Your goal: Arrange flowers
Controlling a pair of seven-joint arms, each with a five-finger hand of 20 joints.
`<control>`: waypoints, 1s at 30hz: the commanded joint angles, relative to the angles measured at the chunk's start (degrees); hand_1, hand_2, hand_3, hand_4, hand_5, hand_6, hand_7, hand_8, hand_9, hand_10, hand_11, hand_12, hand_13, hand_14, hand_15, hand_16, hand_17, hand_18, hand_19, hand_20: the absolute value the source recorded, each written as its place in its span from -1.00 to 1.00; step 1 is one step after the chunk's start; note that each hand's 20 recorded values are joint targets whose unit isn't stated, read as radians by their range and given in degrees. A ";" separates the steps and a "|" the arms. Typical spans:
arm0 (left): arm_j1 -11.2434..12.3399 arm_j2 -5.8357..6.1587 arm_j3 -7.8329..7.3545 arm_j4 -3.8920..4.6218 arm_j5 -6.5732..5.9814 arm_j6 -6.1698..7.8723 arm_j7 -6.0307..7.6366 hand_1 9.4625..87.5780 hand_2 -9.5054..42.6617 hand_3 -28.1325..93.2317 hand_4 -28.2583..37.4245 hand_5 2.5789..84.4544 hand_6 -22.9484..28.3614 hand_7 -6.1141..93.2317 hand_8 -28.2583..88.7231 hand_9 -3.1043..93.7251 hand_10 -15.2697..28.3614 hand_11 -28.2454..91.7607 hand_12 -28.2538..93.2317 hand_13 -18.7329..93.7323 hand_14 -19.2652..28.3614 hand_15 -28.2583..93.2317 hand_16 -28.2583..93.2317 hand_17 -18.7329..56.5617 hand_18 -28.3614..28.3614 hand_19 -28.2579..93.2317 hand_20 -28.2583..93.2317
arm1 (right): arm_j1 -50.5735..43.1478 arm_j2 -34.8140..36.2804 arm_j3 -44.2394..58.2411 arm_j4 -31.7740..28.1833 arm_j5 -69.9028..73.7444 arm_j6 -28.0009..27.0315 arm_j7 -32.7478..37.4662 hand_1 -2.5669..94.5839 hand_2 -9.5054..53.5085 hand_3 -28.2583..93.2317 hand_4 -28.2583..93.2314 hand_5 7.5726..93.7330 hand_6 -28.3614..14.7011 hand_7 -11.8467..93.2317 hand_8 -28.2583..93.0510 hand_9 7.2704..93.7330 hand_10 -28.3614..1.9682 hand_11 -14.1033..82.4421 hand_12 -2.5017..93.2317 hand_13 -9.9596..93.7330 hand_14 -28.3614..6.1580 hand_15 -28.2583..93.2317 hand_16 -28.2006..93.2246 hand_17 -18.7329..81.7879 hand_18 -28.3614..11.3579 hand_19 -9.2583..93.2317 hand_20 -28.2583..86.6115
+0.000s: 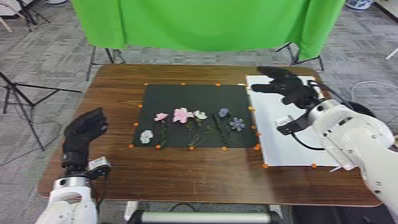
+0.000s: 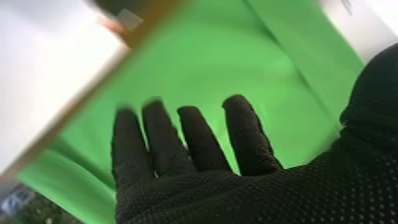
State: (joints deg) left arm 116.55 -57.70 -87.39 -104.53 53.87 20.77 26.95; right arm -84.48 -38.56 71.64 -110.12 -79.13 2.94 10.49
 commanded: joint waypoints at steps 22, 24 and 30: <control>-5.64 -19.06 1.18 -1.06 17.50 -6.51 3.55 0.20 -0.94 0.57 -0.42 0.06 -0.15 -0.38 -0.72 -0.04 0.21 -0.09 -0.36 0.05 0.29 -0.18 -0.56 0.12 0.39 -0.23 0.05 | -38.59 -25.93 31.11 -11.87 25.44 -7.15 -30.54 -0.84 -1.00 0.37 -1.00 -0.48 0.14 -0.80 -0.62 -0.82 0.23 -0.86 -0.70 -0.73 0.02 -0.98 0.02 -0.77 -0.26 -0.85 -0.31; -5.23 -19.35 1.19 -1.32 17.58 -7.00 3.62 0.19 -0.94 0.57 -0.42 0.08 -0.16 -0.38 -0.72 -0.03 0.21 -0.09 -0.36 0.05 0.29 -0.18 -0.56 0.12 0.40 -0.23 0.05 | -38.51 -25.72 30.70 -11.85 24.27 -6.40 -29.61 -0.89 -1.00 0.38 -1.00 -0.27 0.08 -0.78 -0.63 -0.72 0.25 -0.81 -0.72 -0.72 0.03 -0.99 0.04 -0.79 -0.25 -0.85 -0.32; -4.63 -20.43 0.76 -1.57 18.60 -9.47 2.65 0.17 -0.94 0.57 -0.41 0.10 -0.16 -0.37 -0.72 -0.01 0.22 -0.09 -0.35 0.05 0.30 -0.18 -0.56 0.10 0.40 -0.23 0.06 | -37.12 -26.23 28.33 -11.63 23.00 -1.41 -30.55 -1.00 -1.00 0.37 -1.00 0.12 -0.03 -0.70 -0.64 -0.66 0.37 -0.76 -0.78 -0.73 0.02 -1.00 0.06 -0.78 -0.24 -0.84 -0.32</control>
State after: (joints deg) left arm 109.22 -76.00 -87.08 -107.26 71.94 14.35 30.57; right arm -122.70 -64.58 102.50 -121.46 -58.52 -3.68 -17.56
